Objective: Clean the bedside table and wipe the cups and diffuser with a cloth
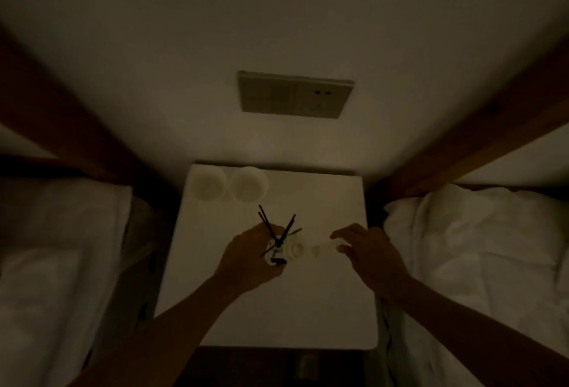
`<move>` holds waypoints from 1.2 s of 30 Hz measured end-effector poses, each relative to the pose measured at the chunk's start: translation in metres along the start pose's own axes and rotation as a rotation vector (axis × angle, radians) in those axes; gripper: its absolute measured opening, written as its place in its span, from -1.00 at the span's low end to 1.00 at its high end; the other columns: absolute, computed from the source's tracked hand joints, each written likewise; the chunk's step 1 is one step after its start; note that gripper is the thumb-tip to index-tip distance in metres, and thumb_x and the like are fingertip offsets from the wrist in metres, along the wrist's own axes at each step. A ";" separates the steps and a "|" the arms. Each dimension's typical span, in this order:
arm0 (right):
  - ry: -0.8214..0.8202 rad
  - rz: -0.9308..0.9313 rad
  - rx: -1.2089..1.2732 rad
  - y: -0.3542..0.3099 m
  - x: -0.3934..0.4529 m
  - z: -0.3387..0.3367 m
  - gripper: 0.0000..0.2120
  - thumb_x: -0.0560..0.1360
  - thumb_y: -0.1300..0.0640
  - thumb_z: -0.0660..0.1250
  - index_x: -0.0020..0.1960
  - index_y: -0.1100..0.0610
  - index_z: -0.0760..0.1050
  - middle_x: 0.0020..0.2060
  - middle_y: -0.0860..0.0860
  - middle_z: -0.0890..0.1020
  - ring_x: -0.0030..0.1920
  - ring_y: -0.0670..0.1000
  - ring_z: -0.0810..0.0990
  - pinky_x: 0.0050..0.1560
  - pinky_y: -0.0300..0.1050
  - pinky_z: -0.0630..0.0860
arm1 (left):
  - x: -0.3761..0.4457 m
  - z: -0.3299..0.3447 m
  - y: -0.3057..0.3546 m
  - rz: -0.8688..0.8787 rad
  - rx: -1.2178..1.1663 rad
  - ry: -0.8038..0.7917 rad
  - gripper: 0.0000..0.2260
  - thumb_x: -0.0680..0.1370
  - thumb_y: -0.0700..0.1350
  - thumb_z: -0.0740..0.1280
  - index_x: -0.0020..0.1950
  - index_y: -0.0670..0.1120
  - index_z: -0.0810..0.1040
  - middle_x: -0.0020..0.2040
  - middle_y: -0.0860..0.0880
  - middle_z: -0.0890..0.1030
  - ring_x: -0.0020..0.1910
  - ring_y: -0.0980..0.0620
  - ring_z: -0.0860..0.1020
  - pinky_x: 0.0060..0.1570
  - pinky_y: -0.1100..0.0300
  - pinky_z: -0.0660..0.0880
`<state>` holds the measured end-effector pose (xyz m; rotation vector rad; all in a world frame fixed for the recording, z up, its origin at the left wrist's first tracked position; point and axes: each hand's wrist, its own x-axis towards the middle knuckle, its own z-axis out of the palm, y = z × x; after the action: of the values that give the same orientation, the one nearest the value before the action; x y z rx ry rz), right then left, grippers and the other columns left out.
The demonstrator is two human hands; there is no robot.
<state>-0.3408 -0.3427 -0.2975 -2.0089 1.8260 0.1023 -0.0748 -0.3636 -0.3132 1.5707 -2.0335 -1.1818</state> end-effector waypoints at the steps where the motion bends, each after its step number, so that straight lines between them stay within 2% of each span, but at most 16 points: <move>1: 0.003 0.015 -0.002 0.016 0.009 -0.003 -0.72 0.66 0.03 0.22 0.34 -0.12 0.50 0.28 -0.12 0.54 0.10 0.09 0.50 0.08 -0.08 0.50 | 0.018 0.010 0.005 -0.015 -0.032 0.010 -0.51 0.34 -0.08 0.59 0.24 0.02 0.57 0.17 0.05 0.63 0.12 0.09 0.61 0.11 0.19 0.56; 4: 0.003 0.060 0.008 0.050 0.034 -0.006 -0.72 0.66 -0.02 0.19 0.35 -0.16 0.47 0.28 -0.13 0.54 0.16 0.07 0.50 0.11 -0.04 0.52 | 0.063 0.033 0.015 -0.081 -0.121 0.024 -0.56 0.34 -0.19 0.60 0.14 0.00 0.54 0.10 0.02 0.65 0.07 0.12 0.61 0.10 0.19 0.56; 6: 0.010 0.073 0.018 0.061 0.047 -0.004 -0.72 0.66 -0.02 0.19 0.34 -0.18 0.47 0.27 -0.14 0.54 0.15 0.05 0.49 0.07 -0.05 0.52 | 0.089 0.043 0.017 -0.085 -0.071 0.020 -0.58 0.37 -0.16 0.59 0.18 -0.08 0.57 0.11 -0.02 0.65 0.09 0.02 0.61 0.13 0.07 0.56; 10: 0.028 0.071 0.060 0.079 0.073 0.002 -0.71 0.66 -0.01 0.20 0.35 -0.18 0.48 0.29 -0.15 0.54 0.16 0.04 0.48 0.02 -0.09 0.51 | 0.132 0.052 0.021 -0.114 0.015 0.015 -0.56 0.38 -0.19 0.58 0.23 -0.17 0.59 0.17 -0.14 0.64 0.17 -0.11 0.60 0.19 -0.04 0.53; 14: 0.047 0.026 0.127 0.085 0.093 0.004 -0.71 0.66 0.02 0.21 0.35 -0.15 0.48 0.25 -0.08 0.56 0.13 0.10 0.49 0.01 0.06 0.56 | 0.154 0.055 0.016 -0.220 -0.104 0.017 -0.56 0.35 -0.34 0.57 0.20 -0.24 0.60 0.14 -0.22 0.65 0.18 -0.18 0.61 0.20 -0.16 0.53; 16: 0.048 0.004 0.131 0.085 0.101 0.005 -0.72 0.65 0.02 0.21 0.34 -0.13 0.49 0.22 -0.06 0.57 0.11 0.11 0.50 -0.02 0.08 0.56 | 0.161 0.057 0.016 -0.249 -0.085 -0.019 -0.56 0.39 -0.30 0.54 0.25 -0.16 0.59 0.16 -0.16 0.65 0.17 -0.14 0.61 0.21 -0.05 0.54; 18: 0.037 -0.012 0.108 0.085 0.106 0.005 -0.74 0.66 0.00 0.19 0.32 -0.12 0.49 0.19 -0.06 0.57 0.10 0.11 0.51 -0.02 0.07 0.57 | 0.164 0.056 0.015 -0.266 -0.025 -0.052 -0.60 0.42 -0.25 0.52 0.24 -0.10 0.60 0.13 -0.11 0.66 0.13 -0.11 0.62 0.09 0.13 0.52; 22: 0.056 -0.024 0.064 0.085 0.112 0.003 -0.75 0.66 -0.03 0.17 0.29 -0.11 0.49 0.15 -0.05 0.59 0.07 0.11 0.54 -0.09 0.02 0.58 | 0.163 0.056 0.011 -0.291 -0.034 -0.017 -0.58 0.43 -0.24 0.51 0.27 -0.09 0.57 0.16 -0.08 0.64 0.07 0.03 0.58 -0.05 0.41 0.39; 24: 0.072 -0.021 0.060 0.085 0.116 0.001 -0.76 0.66 -0.04 0.17 0.28 -0.10 0.50 0.12 -0.04 0.59 0.06 0.10 0.56 -0.13 -0.03 0.56 | 0.161 0.056 0.011 -0.285 -0.052 0.001 -0.57 0.42 -0.26 0.52 0.28 -0.09 0.57 0.15 -0.07 0.63 0.04 0.08 0.55 -0.07 0.48 0.38; 25: 0.071 -0.018 0.060 0.084 0.118 0.000 -0.76 0.66 -0.04 0.16 0.28 -0.10 0.50 0.11 -0.04 0.59 0.06 0.09 0.57 -0.14 -0.05 0.55 | 0.159 0.056 0.011 -0.291 -0.060 0.010 -0.56 0.41 -0.27 0.53 0.27 -0.10 0.57 0.14 -0.08 0.63 0.06 0.04 0.57 -0.02 0.42 0.44; 27: 0.076 -0.016 0.068 0.083 0.121 -0.001 -0.77 0.66 -0.03 0.18 0.27 -0.09 0.50 0.10 -0.04 0.60 0.07 0.09 0.57 -0.12 -0.04 0.55 | 0.159 0.056 0.012 -0.299 -0.097 0.038 -0.52 0.36 -0.32 0.55 0.25 -0.18 0.56 0.15 -0.15 0.63 0.15 -0.13 0.60 0.13 0.05 0.57; 28: 0.078 -0.018 0.068 0.082 0.122 -0.001 -0.77 0.66 -0.03 0.19 0.27 -0.09 0.51 0.10 -0.04 0.60 0.08 0.09 0.57 -0.11 -0.04 0.56 | 0.158 0.055 0.013 -0.291 -0.098 0.049 -0.50 0.34 -0.34 0.56 0.25 -0.22 0.55 0.17 -0.19 0.63 0.18 -0.19 0.59 0.15 -0.11 0.56; 29: 0.072 -0.017 0.068 0.082 0.123 -0.001 -0.77 0.65 -0.03 0.19 0.26 -0.09 0.51 0.10 -0.04 0.60 0.08 0.09 0.57 -0.10 -0.04 0.56 | 0.158 0.055 0.012 -0.279 -0.087 0.051 -0.49 0.34 -0.33 0.57 0.26 -0.22 0.55 0.18 -0.21 0.62 0.19 -0.21 0.59 0.16 -0.19 0.54; 31: 0.050 -0.011 0.079 0.081 0.125 0.000 -0.73 0.64 -0.05 0.22 0.32 -0.10 0.48 0.13 -0.03 0.60 0.13 0.11 0.57 -0.07 -0.02 0.57 | 0.158 0.055 0.012 -0.276 -0.067 0.038 -0.47 0.35 -0.28 0.58 0.29 -0.18 0.54 0.22 -0.18 0.61 0.22 -0.18 0.58 0.19 -0.18 0.53; 33: 0.013 0.010 0.081 0.082 0.126 0.000 -0.61 0.61 -0.10 0.26 0.43 -0.12 0.39 0.23 -0.02 0.57 0.21 0.11 0.55 0.03 0.02 0.58 | 0.156 0.056 0.011 -0.283 -0.041 0.034 -0.39 0.36 -0.25 0.59 0.38 -0.13 0.50 0.31 -0.15 0.56 0.29 -0.14 0.54 0.27 -0.13 0.50; 36: -0.020 0.040 0.089 0.084 0.124 -0.004 -0.44 0.56 -0.15 0.32 0.51 -0.15 0.24 0.34 -0.03 0.50 0.27 0.09 0.52 0.10 0.03 0.55 | 0.149 0.055 0.011 -0.275 0.034 -0.013 -0.18 0.37 -0.21 0.59 0.55 -0.10 0.28 0.49 -0.13 0.39 0.46 -0.14 0.38 0.44 -0.08 0.34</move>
<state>-0.4065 -0.4639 -0.3569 -1.9049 1.8256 0.0517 -0.1708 -0.4761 -0.3730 1.9119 -1.8974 -1.2582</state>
